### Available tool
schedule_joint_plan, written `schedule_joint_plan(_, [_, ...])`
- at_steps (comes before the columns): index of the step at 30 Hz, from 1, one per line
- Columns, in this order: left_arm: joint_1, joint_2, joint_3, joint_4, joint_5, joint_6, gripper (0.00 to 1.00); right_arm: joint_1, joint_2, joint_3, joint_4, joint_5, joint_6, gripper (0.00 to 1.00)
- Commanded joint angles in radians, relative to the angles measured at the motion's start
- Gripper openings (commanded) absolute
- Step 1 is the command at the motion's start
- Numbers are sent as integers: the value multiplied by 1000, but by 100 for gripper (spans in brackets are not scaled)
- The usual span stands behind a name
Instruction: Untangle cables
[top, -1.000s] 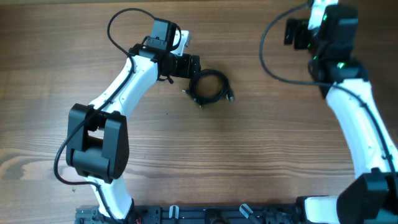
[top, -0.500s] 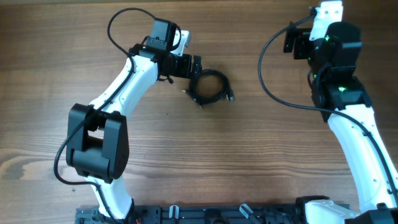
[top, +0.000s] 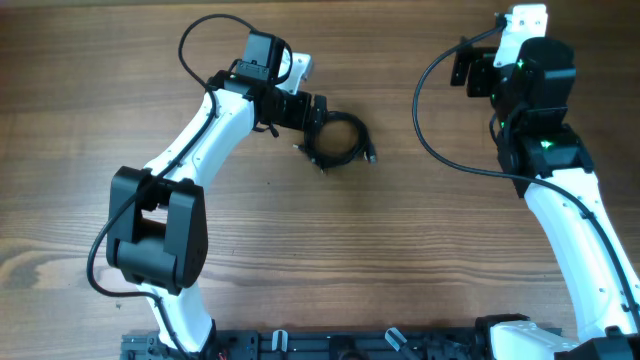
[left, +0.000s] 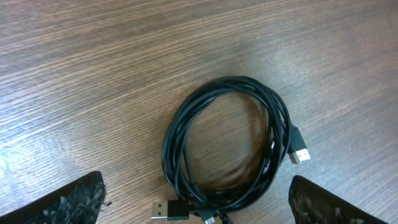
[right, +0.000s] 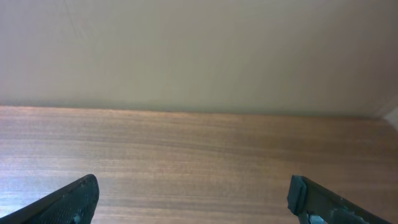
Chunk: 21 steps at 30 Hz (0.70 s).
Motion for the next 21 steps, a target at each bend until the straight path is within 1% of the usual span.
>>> schedule_joint_plan(1, [-6,7,16,1,-7,28,93,5,2,-8,-56,21,58,100])
schedule_joint_plan(3, [-6,12,16,-2,-46,28,91,5,3,-8,-69,21,79,100])
schedule_joint_plan(9, [-6,49,15,-21,-111,28,93,5,2,-8,-108,21,102,100])
schedule_joint_plan(16, [-35,94,15,-15,-105,24,93,5,2,-8,-110,20,110,100])
schedule_joint_plan(21, [-86,115,15,4,-119,24,92,5,2,-8,-110,17,113,100])
